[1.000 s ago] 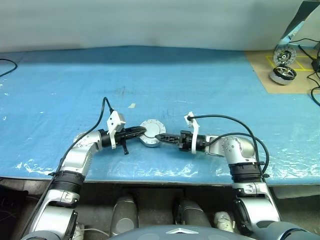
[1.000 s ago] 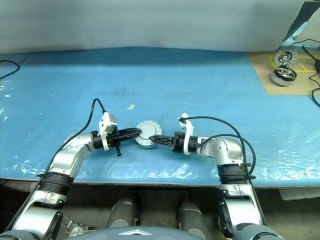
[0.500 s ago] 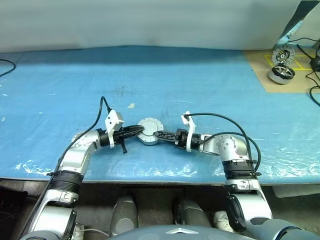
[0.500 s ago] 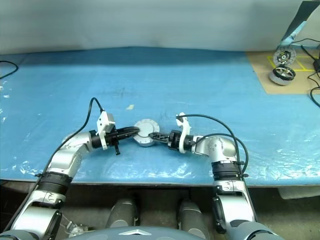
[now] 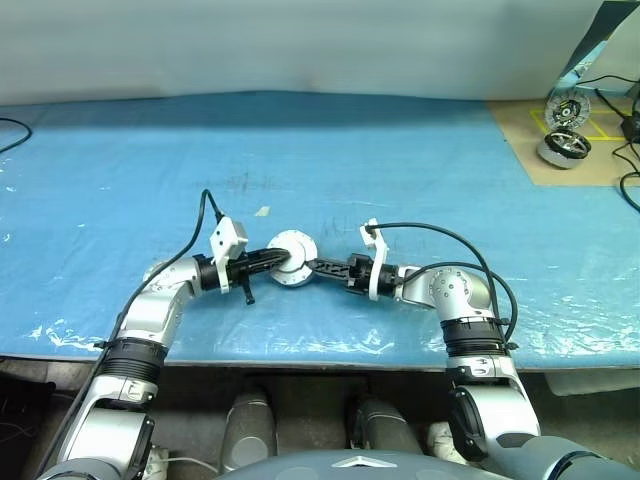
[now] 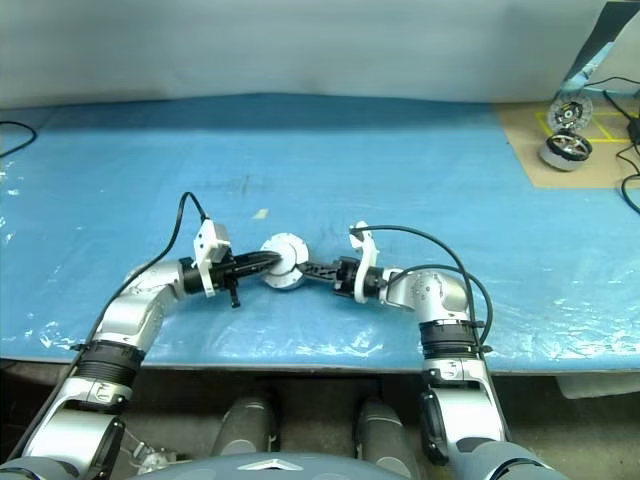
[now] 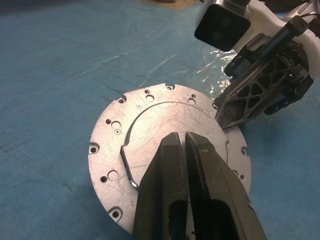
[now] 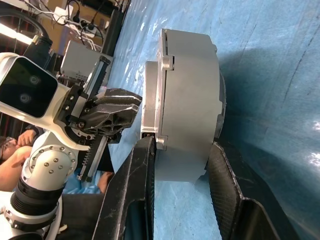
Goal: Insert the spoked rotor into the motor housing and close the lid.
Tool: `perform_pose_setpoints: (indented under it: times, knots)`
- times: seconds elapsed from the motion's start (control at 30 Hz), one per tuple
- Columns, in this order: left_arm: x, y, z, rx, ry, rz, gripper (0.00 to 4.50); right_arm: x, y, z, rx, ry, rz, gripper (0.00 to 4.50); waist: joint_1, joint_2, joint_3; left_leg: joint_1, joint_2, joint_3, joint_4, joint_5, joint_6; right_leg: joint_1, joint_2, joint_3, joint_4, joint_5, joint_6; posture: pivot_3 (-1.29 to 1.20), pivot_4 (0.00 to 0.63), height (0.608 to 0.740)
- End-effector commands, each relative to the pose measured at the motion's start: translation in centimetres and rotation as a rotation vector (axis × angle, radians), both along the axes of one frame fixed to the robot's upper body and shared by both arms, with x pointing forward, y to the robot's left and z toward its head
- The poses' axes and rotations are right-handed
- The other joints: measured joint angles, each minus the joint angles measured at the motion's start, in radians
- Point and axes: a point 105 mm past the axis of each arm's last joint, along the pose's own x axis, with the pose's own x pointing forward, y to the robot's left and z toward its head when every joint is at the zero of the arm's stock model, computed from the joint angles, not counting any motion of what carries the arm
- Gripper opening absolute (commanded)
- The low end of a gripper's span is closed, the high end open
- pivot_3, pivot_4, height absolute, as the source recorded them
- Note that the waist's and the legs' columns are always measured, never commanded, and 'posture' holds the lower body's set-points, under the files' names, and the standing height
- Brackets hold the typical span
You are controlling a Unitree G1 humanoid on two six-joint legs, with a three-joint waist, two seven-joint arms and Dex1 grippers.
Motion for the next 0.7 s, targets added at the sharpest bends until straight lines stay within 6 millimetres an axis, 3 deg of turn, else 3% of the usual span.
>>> perform_pose_setpoints:
  times: [0.03,0.37,0.57,0.7]
  knots:
    - [-0.6,0.3,0.6,-0.043,0.036,-0.018,0.21,0.6,0.5,1.3,0.051,-0.021,-0.010,1.12,-0.002,0.000,0.000,0.000,0.000,0.000,0.000,0.000,0.000,0.000,0.000,0.000,0.000,0.000,0.000,0.00,0.150,0.740]
    - [-0.6,2.2,5.0,-0.250,0.079,0.025,0.21,2.6,-1.2,2.8,0.194,0.046,-0.138,1.12,0.005,0.000,0.002,-0.006,0.000,-0.001,0.000,0.000,0.000,-0.004,0.000,-0.004,0.000,0.000,0.000,0.00,0.150,0.740]
    - [0.1,4.3,6.2,-0.378,0.136,0.121,0.21,2.7,-1.2,4.2,0.283,0.051,-0.170,1.12,0.004,0.000,0.002,-0.011,0.000,-0.002,0.001,0.000,0.000,-0.006,0.000,-0.009,0.000,0.000,0.000,0.00,0.150,0.740]
    - [1.2,5.9,6.5,-0.517,0.192,0.219,0.21,2.8,-1.5,6.4,0.362,0.012,-0.179,1.12,0.005,0.000,0.002,-0.012,-0.001,-0.003,0.001,0.000,0.000,-0.007,0.001,-0.010,0.000,0.000,0.000,0.00,0.150,0.740]
